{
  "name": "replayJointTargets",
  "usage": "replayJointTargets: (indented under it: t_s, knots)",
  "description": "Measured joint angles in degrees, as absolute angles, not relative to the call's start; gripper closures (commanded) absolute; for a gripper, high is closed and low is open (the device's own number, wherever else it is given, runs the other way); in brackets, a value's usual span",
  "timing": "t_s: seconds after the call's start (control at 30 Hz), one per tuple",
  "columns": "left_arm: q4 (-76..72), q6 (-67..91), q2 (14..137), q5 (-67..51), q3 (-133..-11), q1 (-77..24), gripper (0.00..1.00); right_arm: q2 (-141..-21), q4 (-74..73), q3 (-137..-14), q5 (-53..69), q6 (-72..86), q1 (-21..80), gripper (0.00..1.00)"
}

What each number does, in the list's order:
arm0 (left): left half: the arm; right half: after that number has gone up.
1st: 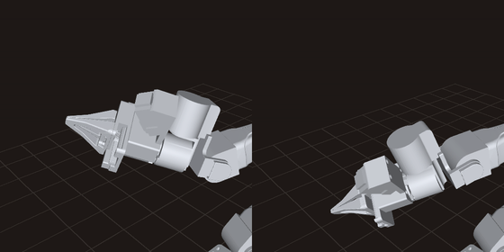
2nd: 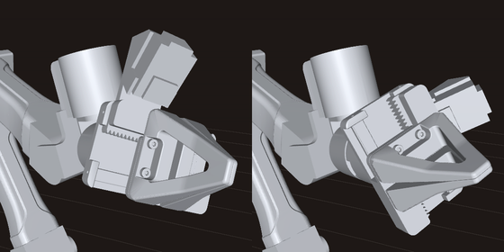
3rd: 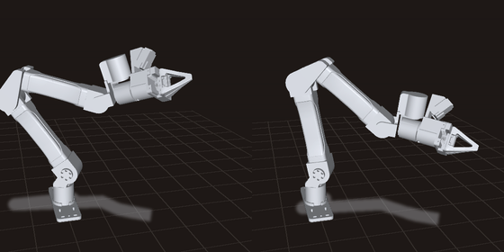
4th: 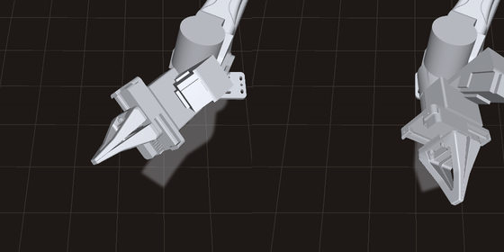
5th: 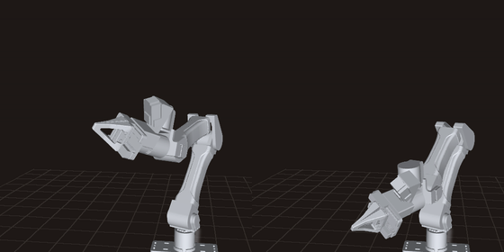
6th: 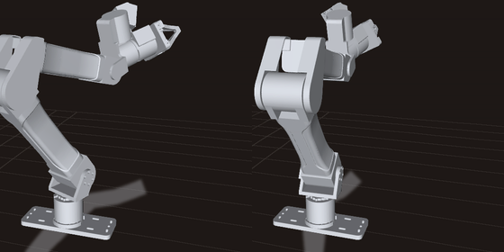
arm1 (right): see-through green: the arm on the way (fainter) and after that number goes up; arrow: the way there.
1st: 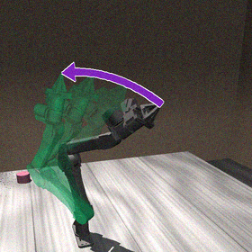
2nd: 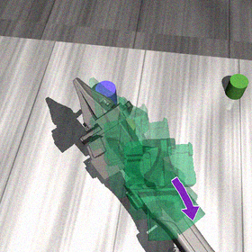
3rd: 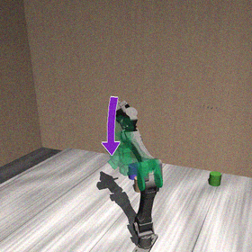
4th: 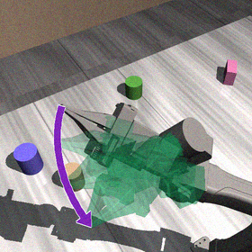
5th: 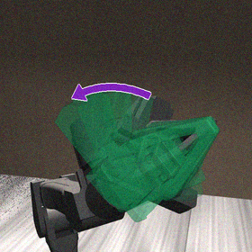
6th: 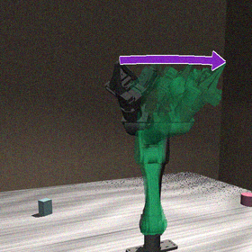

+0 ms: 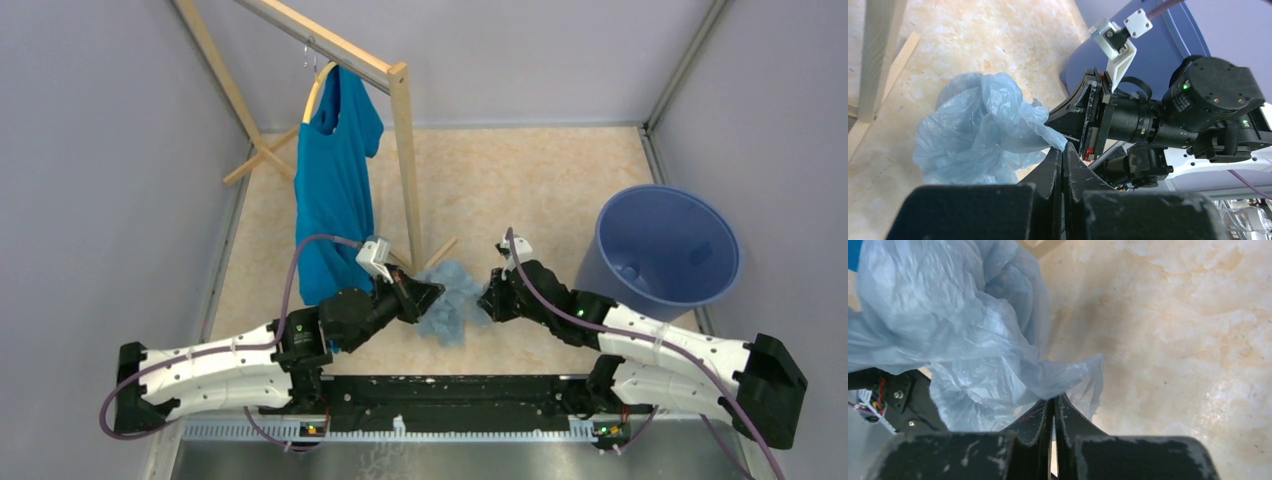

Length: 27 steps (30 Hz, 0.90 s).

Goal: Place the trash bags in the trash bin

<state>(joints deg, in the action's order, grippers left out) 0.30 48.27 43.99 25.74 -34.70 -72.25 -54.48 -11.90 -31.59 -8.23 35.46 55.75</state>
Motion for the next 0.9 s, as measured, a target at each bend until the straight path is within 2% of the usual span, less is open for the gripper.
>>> replayJointTargets:
  t_s: [0.17, 0.37, 0.5, 0.63, 0.8, 0.9]
  knots:
    - [5.08, 47.42, 40.93, 28.45, -35.64, -72.25, 1.0, -54.5, -14.41, -30.96, -13.45, 34.72, 55.75, 1.0]
    - [15.07, 47.72, 32.67, 34.59, -36.53, -72.25, 1.0, -54.5, -25.23, -34.94, -24.47, 32.99, 55.75, 1.0]
    - [19.94, 48.36, 27.88, 38.0, -36.73, -72.2, 1.0, -54.5, -27.09, -37.65, -25.1, 31.16, 55.75, 0.83]
    - [21.56, 48.6, 27.55, 39.42, -36.8, -72.14, 1.0, -54.96, -26.63, -39.59, -19.66, 26.76, 55.75, 0.78]
    - [22.96, 49.23, 28.23, 41.43, -36.8, -72.14, 1.0, -60.53, -27.59, -45.19, -10.17, 20.45, 55.75, 0.62]
    - [24.56, 50.22, 28.08, 42.98, -36.77, -72.12, 1.0, -62.37, -28.84, -47.16, -8.05, 20.78, 55.75, 0.42]
